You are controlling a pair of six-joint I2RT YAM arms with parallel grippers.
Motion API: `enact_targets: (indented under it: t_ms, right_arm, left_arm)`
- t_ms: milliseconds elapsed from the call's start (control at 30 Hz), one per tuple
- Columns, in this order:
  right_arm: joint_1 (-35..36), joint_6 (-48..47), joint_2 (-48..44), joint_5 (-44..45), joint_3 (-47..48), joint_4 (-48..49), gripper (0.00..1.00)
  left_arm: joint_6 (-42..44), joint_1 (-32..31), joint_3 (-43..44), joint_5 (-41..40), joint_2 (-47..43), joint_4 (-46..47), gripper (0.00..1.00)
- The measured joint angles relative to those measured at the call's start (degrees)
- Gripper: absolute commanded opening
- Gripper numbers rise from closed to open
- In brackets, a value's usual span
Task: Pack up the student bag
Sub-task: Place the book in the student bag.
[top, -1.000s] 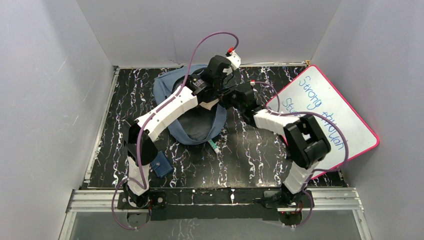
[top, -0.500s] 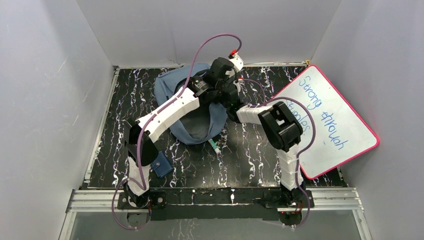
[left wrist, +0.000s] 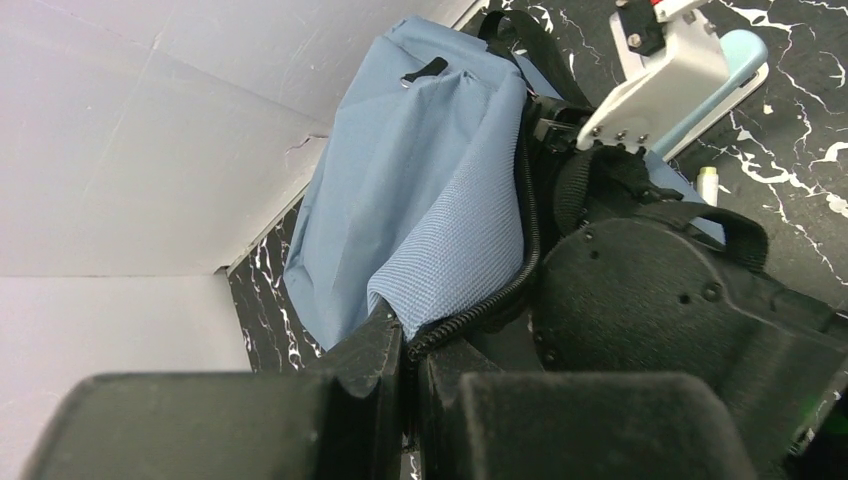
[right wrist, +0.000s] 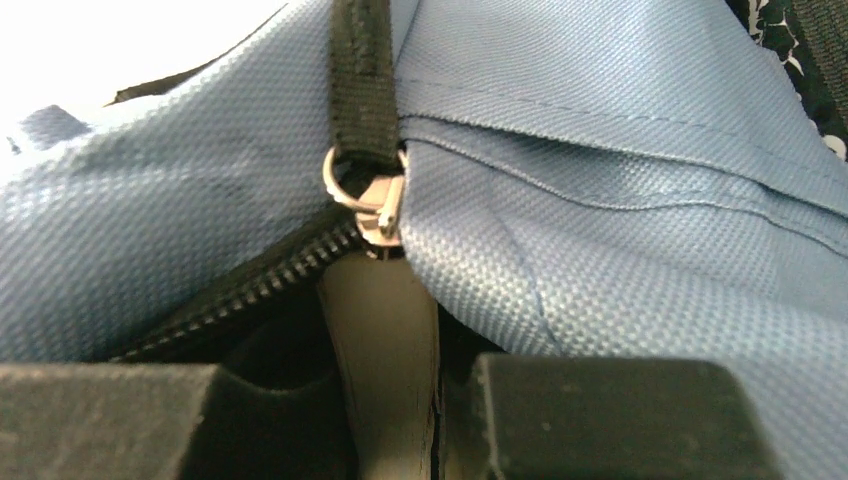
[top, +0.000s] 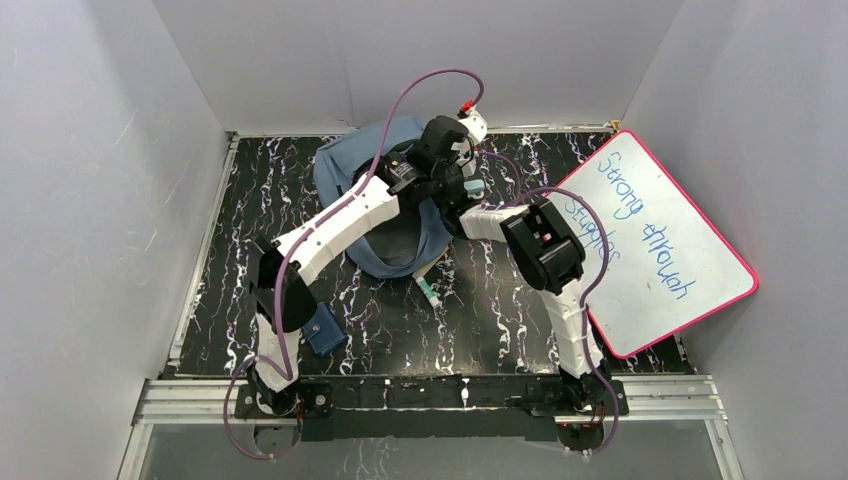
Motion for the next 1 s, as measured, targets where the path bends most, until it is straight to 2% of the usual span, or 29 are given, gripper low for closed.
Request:
enact_targets:
  t_ms: [133, 367, 533, 700, 800, 1000]
  right_arm:
    - [0.00, 0.11, 2.27, 0.33, 2.64, -0.42, 0.01]
    - [0.00, -0.37, 4.57, 0.59, 4.50, -0.68, 0.36]
    - [0.00, -1.36, 4.57, 0.46, 4.50, -0.74, 0.54]
    - [0.00, -0.98, 4.33, -0.39, 3.96, -0.74, 0.67]
    - [0.00, -0.57, 3.43, -1.07, 2.38, -1.09, 0.70]
    - [0.00, 0.24, -1.09, -1.36, -2.27, -3.74, 0.71]
  left_arm:
    - [0.02, 0.00, -0.50, -0.02, 0.00, 0.09, 0.00]
    - [0.04, -0.07, -2.05, -0.02, -0.11, 0.50, 0.00]
    - [0.28, -0.28, -2.93, -0.07, -0.59, 0.90, 0.00]
    - [0.50, -0.33, -3.54, -0.22, -0.76, 1.60, 0.00]
    - [0.70, -0.33, -3.65, -0.22, -0.76, 1.70, 0.00]
    - [0.94, -0.48, -3.65, -0.26, -0.79, 1.77, 0.00]
